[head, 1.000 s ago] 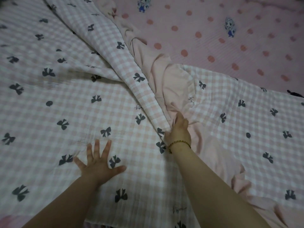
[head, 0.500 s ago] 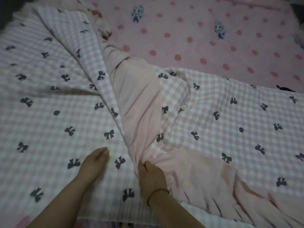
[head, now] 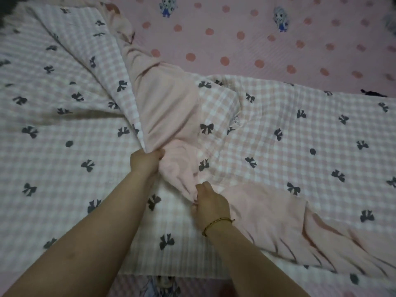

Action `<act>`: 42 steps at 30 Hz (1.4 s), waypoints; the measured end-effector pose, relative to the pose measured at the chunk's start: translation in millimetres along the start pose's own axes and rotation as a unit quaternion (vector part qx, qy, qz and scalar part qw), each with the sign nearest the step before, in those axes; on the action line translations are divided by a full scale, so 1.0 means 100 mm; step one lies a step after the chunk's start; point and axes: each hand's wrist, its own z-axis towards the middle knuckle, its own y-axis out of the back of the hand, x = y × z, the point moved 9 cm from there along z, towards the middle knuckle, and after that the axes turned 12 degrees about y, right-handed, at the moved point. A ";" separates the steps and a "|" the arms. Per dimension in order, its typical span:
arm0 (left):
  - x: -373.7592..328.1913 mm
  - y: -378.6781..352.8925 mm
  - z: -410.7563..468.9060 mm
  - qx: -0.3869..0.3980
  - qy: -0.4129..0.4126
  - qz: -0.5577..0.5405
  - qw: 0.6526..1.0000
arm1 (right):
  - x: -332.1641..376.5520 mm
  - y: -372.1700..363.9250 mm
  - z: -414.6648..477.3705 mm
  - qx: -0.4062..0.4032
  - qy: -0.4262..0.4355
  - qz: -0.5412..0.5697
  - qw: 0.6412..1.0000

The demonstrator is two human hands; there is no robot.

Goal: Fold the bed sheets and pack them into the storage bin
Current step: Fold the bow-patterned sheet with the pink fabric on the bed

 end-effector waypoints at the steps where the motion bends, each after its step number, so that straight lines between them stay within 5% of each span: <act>1: -0.03 0.13 -0.08 0.009 -0.020 -0.028 0.999 | 0.10 0.17 -0.02 -0.059 0.049 -0.014 0.997; 5: 0.42 0.70 -0.45 0.033 -0.004 -0.078 0.996 | 0.44 0.18 -0.35 -0.074 0.181 -0.062 0.979; 9: 1.11 0.92 -0.53 -0.028 0.083 0.086 0.992 | 0.31 -0.71 -0.66 0.194 0.143 -0.092 0.966; 20: 1.37 1.20 -0.56 -0.034 0.060 0.163 0.984 | 0.29 -0.60 -0.93 0.353 0.088 0.022 0.931; 27: 1.11 1.98 -0.44 -0.116 0.005 0.302 0.946 | 0.60 -0.31 -0.33 0.261 0.001 0.173 0.950; 34: 0.34 2.85 0.47 -0.190 -0.023 0.521 0.832 | 1.02 -0.19 1.20 0.059 -0.071 0.154 0.984; 38: -0.15 3.58 1.32 -0.205 -0.029 0.623 0.755 | 1.31 -0.41 2.04 -0.059 -0.200 0.341 0.916; 42: -0.23 4.02 2.06 -0.153 0.003 0.622 0.768 | 1.48 -0.84 2.41 -0.055 -0.264 0.345 0.899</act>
